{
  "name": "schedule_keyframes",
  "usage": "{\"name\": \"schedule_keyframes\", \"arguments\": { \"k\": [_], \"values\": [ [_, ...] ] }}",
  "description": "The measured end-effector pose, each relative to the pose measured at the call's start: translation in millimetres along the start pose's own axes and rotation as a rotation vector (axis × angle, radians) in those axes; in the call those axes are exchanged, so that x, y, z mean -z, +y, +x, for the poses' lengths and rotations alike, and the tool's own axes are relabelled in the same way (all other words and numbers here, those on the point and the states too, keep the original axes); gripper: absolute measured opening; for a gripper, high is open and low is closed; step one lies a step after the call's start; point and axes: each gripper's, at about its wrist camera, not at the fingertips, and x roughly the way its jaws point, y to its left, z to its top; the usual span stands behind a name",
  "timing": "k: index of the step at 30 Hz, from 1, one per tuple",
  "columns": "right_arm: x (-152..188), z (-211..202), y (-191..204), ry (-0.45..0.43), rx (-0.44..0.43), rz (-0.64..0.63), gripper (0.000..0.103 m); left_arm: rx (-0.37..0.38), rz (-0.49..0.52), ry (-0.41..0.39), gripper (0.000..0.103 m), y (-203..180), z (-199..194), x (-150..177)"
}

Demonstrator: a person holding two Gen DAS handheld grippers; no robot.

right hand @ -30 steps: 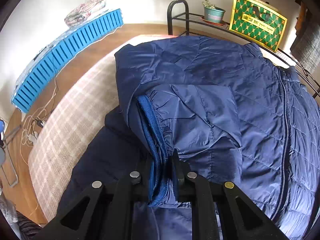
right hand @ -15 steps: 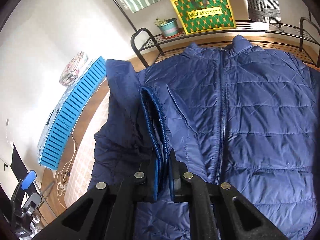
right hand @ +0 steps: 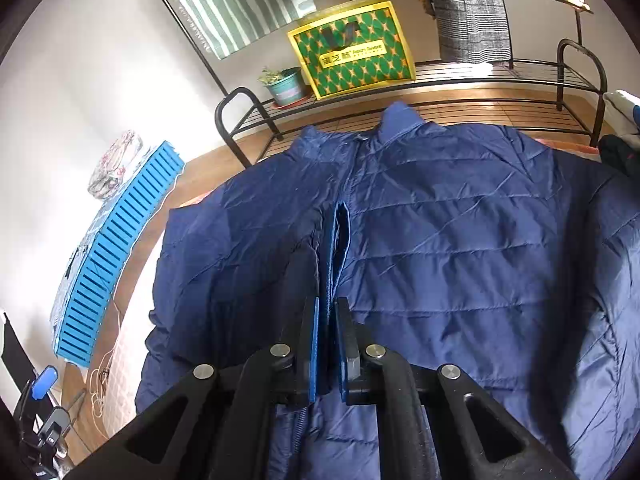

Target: Fold large clothes

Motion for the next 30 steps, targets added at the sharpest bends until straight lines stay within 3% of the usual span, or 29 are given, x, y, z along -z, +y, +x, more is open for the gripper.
{"name": "schedule_keyframes", "arguments": {
  "k": [6,9,11,12,14,17,20,21,22,23,24,30],
  "values": [
    [-24,-1,-46,-0.042,0.091,0.027,0.002,-0.026,0.009,0.016,0.098,6,0,14],
    [-25,3,-69,-0.019,0.058,0.096,0.003,-0.026,0.016,0.032,0.098,6,2,18],
    [-18,12,-74,0.021,0.029,0.116,0.011,-0.024,0.023,0.034,0.098,4,3,19],
    [-15,17,-76,0.042,0.007,0.135,0.032,-0.02,0.026,0.033,0.098,2,4,19],
    [-8,28,-77,0.067,-0.03,0.162,0.063,-0.007,0.031,0.036,0.098,-2,4,19],
    [-3,49,-68,0.114,-0.09,0.152,0.065,0.005,0.041,0.053,0.098,-6,8,20],
    [2,75,-55,0.185,-0.027,0.102,0.065,-0.005,0.043,0.062,0.098,-5,11,21],
    [1,76,-49,0.164,-0.009,0.07,0.064,-0.01,0.037,0.065,0.098,-3,12,21],
    [1,77,-44,0.17,-0.017,0.05,0.056,-0.01,0.028,0.071,0.098,0,14,21],
    [1,80,-41,0.187,-0.046,0.043,0.023,-0.005,0.019,0.081,0.098,3,16,21],
    [1,81,-38,0.202,-0.045,0.035,0.005,-0.002,0.01,0.092,0.098,5,19,22],
    [-9,41,-29,0.066,0.049,-0.089,0.001,0.047,-0.052,0.157,0.098,19,32,30]
  ]
}}
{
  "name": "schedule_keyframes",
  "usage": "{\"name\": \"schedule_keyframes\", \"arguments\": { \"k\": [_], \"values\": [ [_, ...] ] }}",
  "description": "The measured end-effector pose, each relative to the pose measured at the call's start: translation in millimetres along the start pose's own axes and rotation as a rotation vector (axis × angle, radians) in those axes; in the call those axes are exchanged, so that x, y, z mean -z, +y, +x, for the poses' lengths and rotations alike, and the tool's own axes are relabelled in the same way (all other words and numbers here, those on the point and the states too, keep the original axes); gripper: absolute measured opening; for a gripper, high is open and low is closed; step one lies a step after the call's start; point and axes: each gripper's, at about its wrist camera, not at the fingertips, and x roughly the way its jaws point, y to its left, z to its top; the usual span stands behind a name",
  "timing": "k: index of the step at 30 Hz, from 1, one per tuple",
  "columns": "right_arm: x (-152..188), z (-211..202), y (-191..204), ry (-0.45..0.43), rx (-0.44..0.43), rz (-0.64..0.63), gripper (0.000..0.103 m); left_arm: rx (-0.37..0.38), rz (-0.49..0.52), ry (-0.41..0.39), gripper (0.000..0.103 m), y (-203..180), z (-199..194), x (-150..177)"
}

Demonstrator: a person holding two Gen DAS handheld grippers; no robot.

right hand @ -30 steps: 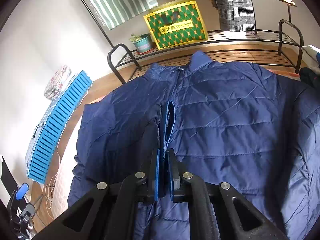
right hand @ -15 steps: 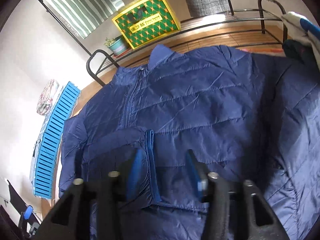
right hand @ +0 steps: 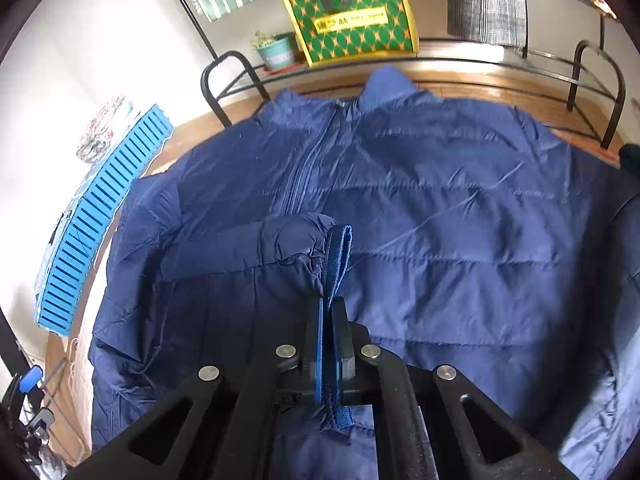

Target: Fold large clothes

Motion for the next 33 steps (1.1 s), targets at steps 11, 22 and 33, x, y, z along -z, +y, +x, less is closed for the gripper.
{"name": "schedule_keyframes", "arguments": {
  "k": [11,22,33],
  "values": [
    [-19,-35,-60,-0.146,0.162,0.132,0.001,-0.1,0.059,-0.086,0.098,22,8,-40],
    [-9,17,-70,-0.034,0.08,0.185,0.002,-0.105,0.098,-0.1,0.087,8,18,-55],
    [-1,-17,-64,-0.046,0.11,0.15,0.036,-0.093,0.123,-0.096,0.087,-12,-3,-49]
  ]
}}
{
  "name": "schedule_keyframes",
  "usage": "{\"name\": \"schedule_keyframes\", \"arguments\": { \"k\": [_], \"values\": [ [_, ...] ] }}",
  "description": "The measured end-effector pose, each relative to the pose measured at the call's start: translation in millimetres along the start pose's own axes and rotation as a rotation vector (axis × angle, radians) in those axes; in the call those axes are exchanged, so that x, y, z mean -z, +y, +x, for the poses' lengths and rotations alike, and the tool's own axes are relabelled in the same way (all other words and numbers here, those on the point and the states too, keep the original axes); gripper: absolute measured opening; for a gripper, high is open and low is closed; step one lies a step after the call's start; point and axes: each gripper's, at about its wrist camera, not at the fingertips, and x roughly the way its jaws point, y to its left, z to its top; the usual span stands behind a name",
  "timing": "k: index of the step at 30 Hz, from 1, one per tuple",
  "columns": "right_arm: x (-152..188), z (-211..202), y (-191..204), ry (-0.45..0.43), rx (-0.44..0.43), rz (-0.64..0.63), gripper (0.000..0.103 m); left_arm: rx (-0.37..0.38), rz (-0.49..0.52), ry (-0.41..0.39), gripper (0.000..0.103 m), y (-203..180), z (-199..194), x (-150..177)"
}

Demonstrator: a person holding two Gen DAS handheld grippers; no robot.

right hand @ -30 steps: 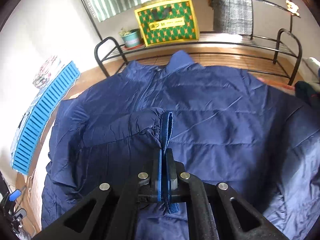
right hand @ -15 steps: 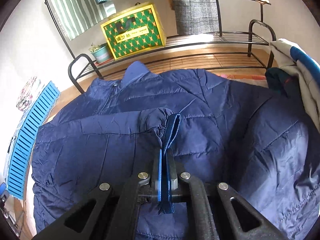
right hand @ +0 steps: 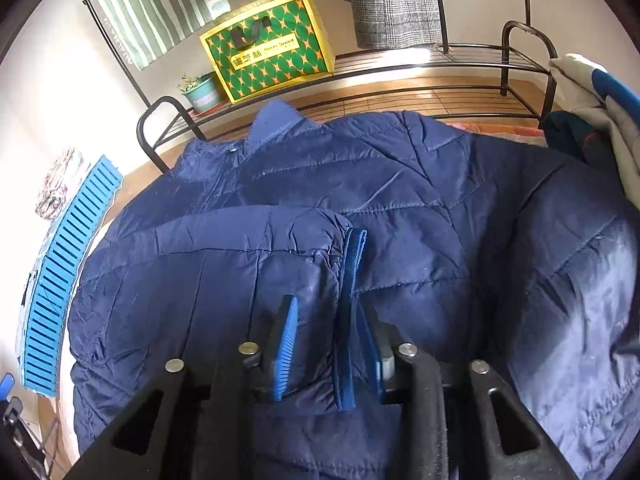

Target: Fold large clothes

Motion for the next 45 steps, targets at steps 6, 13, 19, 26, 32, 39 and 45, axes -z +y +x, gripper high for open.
{"name": "schedule_keyframes", "arguments": {
  "k": [6,13,19,26,32,39,45],
  "values": [
    [22,-75,7,-0.056,0.139,-0.09,0.05,0.027,0.011,-0.018,0.087,-20,-24,4],
    [64,-168,-1,-0.129,0.203,-0.13,0.06,0.08,0.061,-0.053,0.087,-54,-58,16],
    [108,-231,-50,-0.152,0.243,-0.097,0.062,0.109,0.082,-0.071,0.087,-75,-78,26],
    [170,-268,-145,-0.109,0.304,0.054,0.065,0.138,0.105,-0.06,0.087,-93,-89,39],
    [221,-264,-222,-0.033,0.314,0.227,0.067,0.146,0.12,-0.04,0.087,-106,-88,44],
    [255,-232,-284,0.044,0.33,0.397,0.069,0.156,0.106,0.008,0.087,-112,-75,43],
    [268,-213,-300,0.076,0.32,0.451,0.067,0.137,0.113,0.013,0.087,-107,-68,34]
  ]
}}
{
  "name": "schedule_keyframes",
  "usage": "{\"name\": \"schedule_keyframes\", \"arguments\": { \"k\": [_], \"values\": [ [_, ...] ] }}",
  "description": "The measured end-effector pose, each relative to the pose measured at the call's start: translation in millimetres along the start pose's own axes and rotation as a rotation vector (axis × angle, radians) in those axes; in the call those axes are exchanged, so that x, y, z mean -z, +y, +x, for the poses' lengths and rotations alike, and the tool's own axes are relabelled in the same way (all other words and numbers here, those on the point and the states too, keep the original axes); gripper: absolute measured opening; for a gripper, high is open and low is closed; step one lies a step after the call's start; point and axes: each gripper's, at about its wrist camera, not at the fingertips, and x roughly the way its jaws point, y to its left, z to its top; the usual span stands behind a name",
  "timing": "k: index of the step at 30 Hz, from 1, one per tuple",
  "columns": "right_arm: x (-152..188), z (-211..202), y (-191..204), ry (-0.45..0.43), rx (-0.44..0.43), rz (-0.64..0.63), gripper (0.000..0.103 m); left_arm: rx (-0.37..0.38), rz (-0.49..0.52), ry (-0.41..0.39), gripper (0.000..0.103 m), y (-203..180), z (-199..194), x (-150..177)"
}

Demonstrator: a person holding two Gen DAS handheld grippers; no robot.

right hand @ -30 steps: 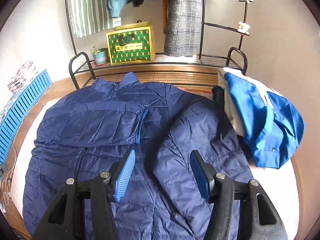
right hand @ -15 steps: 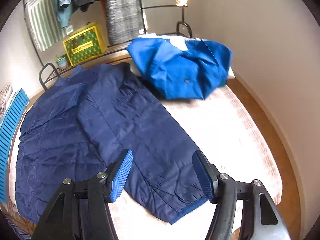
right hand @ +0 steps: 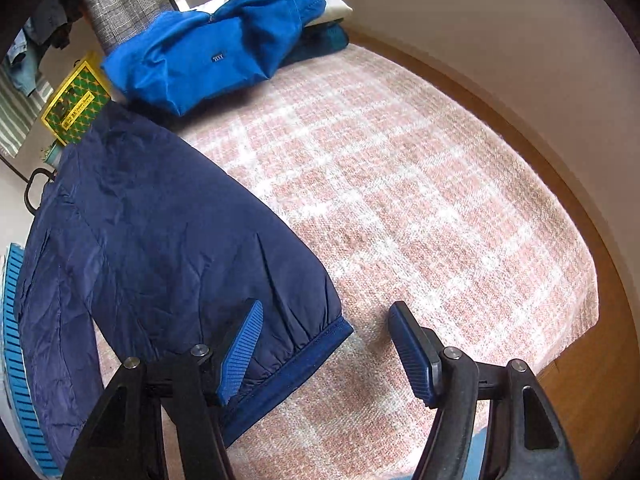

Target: Fold large clothes

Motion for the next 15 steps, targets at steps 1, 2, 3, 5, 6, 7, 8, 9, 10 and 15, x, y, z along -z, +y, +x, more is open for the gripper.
{"name": "schedule_keyframes", "arguments": {
  "k": [1,2,3,5,6,7,8,9,10,15],
  "values": [
    [1,0,1,-0.005,0.008,-0.011,0.064,-0.004,0.0,0.0,0.087,1,1,-2],
    [2,0,4,-0.008,0.012,-0.024,0.056,-0.006,0.0,0.0,0.087,3,2,-3],
    [3,-1,7,-0.008,0.013,-0.039,0.04,-0.006,0.001,0.0,0.087,4,3,-5],
    [2,-5,13,0.004,-0.017,-0.059,0.015,-0.006,0.004,-0.004,0.087,6,4,-7],
    [2,-11,16,0.004,-0.039,-0.063,0.008,-0.004,0.006,-0.006,0.087,7,4,-8],
    [3,-17,19,-0.006,-0.055,-0.07,0.007,-0.003,0.008,-0.009,0.087,8,4,-9],
    [4,-26,23,-0.023,-0.073,-0.078,0.006,-0.003,0.01,-0.012,0.087,10,4,-10],
    [4,-37,28,-0.039,-0.095,-0.086,0.005,-0.001,0.012,-0.015,0.087,11,3,-11],
    [3,-48,33,-0.054,-0.117,-0.093,0.005,0.0,0.013,-0.017,0.087,13,3,-12],
    [1,-114,82,-0.136,-0.24,-0.162,0.005,0.011,-0.003,-0.022,0.087,27,3,-19]
  ]
}}
